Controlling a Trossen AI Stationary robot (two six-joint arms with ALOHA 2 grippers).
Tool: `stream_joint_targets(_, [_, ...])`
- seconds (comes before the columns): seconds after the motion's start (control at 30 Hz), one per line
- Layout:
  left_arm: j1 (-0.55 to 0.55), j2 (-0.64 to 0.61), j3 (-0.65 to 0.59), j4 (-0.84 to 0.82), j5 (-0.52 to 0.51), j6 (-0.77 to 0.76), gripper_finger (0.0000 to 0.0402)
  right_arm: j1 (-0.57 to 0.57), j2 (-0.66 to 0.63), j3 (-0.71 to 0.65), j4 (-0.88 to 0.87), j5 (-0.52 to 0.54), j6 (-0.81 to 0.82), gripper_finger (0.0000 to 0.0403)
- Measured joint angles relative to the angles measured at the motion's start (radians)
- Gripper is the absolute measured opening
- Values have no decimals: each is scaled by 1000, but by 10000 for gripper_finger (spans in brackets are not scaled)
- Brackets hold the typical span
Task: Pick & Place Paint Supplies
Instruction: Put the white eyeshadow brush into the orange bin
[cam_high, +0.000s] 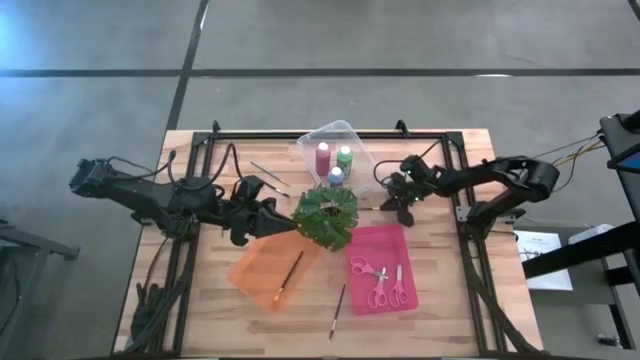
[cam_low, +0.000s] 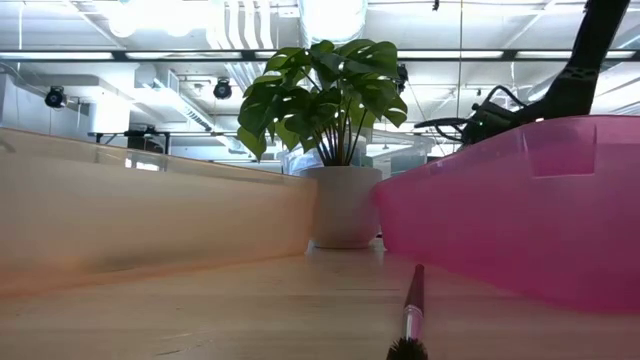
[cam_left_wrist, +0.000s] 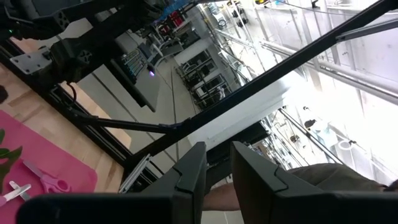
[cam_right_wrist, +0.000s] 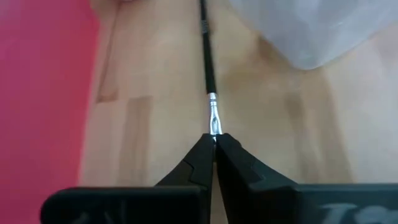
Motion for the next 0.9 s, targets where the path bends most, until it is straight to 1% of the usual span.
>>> stream_joint_targets(0.23, [0, 0, 0, 0, 0, 36, 84, 4, -150, -11, -136, -61, 19, 7])
stream_joint_targets(0.37, [0, 0, 0, 1, 0, 67, 84, 7, -261, -10, -175, -77, 85, 7])
stream_joint_targets(0.5, [0, 0, 0, 1, 0, 82, 84, 6, -375, -8, -214, -74, 159, 7])
stream_joint_targets(0.7, [-1, 0, 0, 1, 0, 111, 84, 6, -523, -7, -337, -49, 238, 7])
stream_joint_targets(0.9, [-1, 0, 0, 1, 0, 175, 84, 6, -659, -6, -384, -24, 381, 7])
